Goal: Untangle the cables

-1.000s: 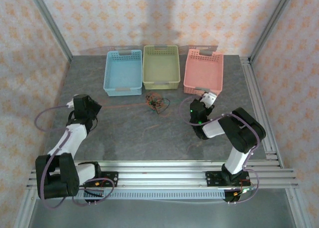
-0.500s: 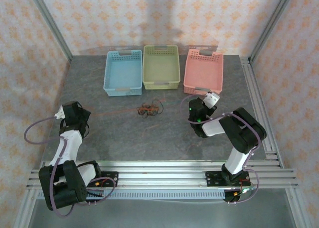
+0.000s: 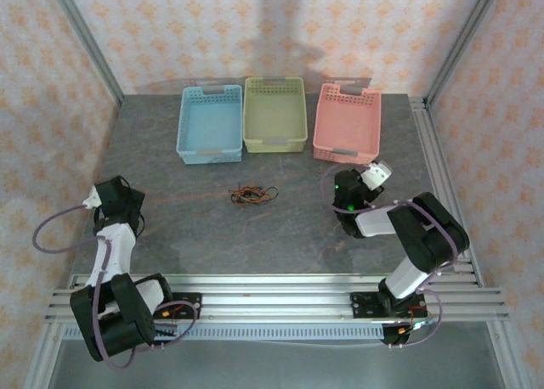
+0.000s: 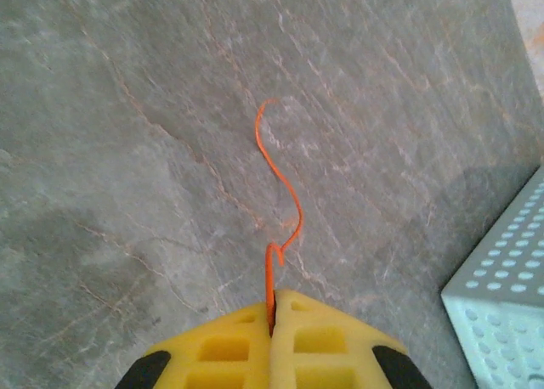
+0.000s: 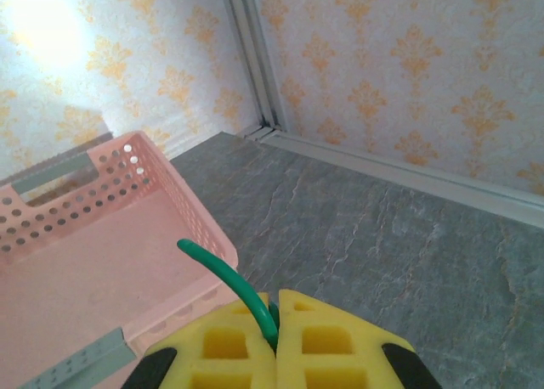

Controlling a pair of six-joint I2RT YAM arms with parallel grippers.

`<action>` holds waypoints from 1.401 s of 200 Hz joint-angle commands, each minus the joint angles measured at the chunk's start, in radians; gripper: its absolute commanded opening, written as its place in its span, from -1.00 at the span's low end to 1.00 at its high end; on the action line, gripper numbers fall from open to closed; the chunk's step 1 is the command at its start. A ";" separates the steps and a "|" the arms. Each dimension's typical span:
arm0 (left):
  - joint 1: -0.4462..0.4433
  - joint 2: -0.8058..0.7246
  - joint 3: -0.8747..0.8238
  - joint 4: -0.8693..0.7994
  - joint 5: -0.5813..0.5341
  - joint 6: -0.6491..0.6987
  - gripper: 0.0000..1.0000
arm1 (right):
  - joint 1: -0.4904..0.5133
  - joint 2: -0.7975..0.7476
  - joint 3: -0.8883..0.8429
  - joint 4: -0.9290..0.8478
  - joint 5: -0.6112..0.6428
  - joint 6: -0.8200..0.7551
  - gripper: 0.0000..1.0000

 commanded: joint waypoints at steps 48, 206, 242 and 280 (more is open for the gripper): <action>-0.073 0.068 0.022 0.084 0.025 0.061 -1.00 | -0.006 0.006 0.048 -0.102 -0.107 0.052 -0.32; -0.096 0.151 0.020 0.135 0.020 0.062 -1.00 | 0.078 0.147 0.220 -0.074 -1.321 -0.229 0.02; -0.097 0.178 0.031 0.134 0.025 0.060 -1.00 | 0.112 0.118 0.412 -0.540 -1.582 -0.466 0.06; -0.097 0.175 0.030 0.136 0.023 0.059 -1.00 | 0.124 0.090 0.575 -1.061 -1.561 -0.775 0.15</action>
